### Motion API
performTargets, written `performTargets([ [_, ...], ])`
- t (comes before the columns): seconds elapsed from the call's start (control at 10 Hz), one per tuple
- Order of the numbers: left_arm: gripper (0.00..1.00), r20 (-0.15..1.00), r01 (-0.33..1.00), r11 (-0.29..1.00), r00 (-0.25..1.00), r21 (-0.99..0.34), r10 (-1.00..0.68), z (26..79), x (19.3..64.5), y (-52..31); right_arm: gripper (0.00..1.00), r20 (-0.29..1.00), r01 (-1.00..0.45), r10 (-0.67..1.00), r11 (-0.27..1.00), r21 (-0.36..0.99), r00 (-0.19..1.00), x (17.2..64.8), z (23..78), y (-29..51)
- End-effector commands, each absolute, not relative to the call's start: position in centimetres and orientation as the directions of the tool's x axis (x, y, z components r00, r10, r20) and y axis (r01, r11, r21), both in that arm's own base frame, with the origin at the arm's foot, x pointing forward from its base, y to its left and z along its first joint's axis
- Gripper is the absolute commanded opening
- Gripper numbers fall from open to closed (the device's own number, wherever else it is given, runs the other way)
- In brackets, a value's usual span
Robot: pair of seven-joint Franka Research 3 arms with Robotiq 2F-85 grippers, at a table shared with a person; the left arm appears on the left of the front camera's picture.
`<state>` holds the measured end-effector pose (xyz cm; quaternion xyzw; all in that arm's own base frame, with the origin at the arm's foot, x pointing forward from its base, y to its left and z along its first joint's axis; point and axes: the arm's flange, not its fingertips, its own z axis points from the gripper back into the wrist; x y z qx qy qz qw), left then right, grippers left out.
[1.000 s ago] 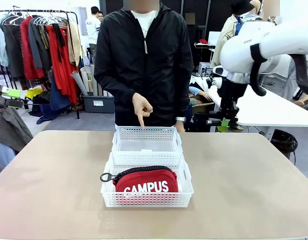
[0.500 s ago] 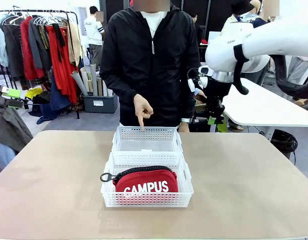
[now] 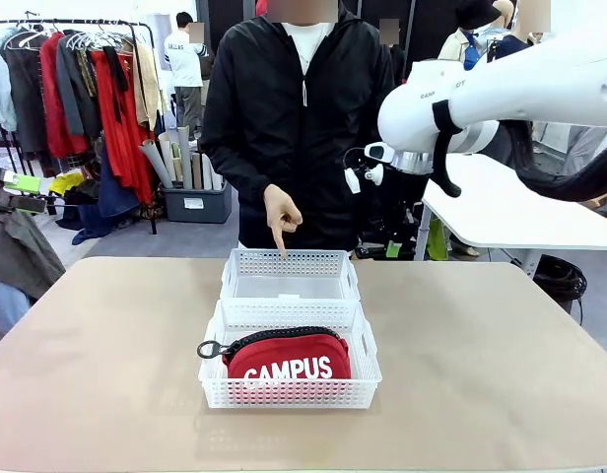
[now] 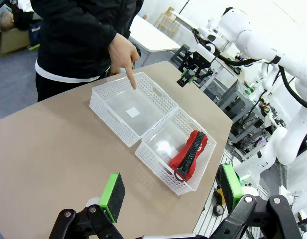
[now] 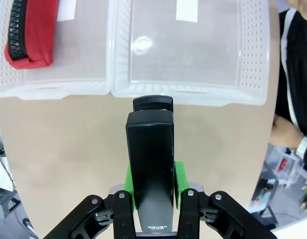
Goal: Distribute items into two baskets.
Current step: Place the picked Stapler into the Organizing basket as instructed by the person.
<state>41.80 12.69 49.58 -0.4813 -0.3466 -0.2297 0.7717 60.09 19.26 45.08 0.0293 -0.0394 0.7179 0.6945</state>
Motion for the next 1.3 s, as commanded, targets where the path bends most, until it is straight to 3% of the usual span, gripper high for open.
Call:
performTargets([
  [0.0, 1.0, 0.758, 0.689, 0.431, 0.652, -0.582, -0.018, 49.7, 41.7, 12.7, 0.0, 0.14, -0.997, 0.987, -0.076, -0.017, -0.078, 62.4, 45.0, 20.4],
  [0.9, 1.0, 0.758, 0.689, 0.431, 0.652, -0.582, -0.018, 49.7, 41.7, 12.7, 0.0, 0.131, -0.982, 0.974, -0.187, 0.012, -0.184, 64.7, 44.5, 28.8],
  [1.2, 1.0, 0.758, 0.689, 0.431, 0.652, -0.582, -0.018, 49.7, 41.7, 12.7, 0.0, 0.127, -0.997, 0.99, -0.068, 0.026, -0.065, 65.2, 42.4, 32.3],
])
